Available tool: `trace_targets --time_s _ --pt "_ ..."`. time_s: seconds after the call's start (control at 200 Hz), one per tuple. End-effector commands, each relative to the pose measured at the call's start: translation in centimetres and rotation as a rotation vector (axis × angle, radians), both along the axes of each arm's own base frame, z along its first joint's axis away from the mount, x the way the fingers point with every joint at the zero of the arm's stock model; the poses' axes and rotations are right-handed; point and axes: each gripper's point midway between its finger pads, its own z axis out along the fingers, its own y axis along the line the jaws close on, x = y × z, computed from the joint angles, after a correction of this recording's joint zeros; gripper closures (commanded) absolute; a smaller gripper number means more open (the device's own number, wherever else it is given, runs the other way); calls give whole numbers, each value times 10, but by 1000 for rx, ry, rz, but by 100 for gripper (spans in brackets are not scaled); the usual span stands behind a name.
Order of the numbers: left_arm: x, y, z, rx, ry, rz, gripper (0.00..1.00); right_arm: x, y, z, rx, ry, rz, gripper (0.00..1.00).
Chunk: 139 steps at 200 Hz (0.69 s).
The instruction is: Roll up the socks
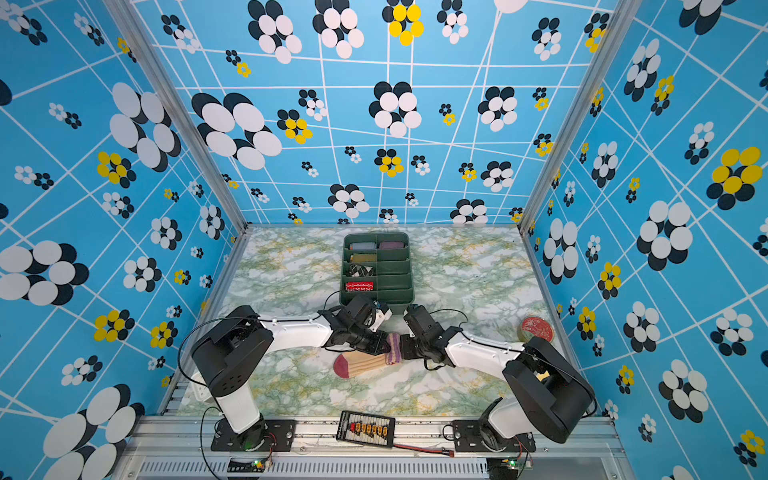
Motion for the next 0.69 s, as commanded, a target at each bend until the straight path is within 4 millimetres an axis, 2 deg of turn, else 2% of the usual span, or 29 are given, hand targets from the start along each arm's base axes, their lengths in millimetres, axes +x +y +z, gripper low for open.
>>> trace_targets --time_s 0.0,0.42,0.69 --pt "-17 30 -41 169 79 20 100 -10 5 -8 46 38 34 72" --pt "-15 30 -33 117 93 33 100 -16 24 11 287 37 72 71" --pt "-15 34 -30 81 110 49 100 -19 37 21 380 40 111 71"
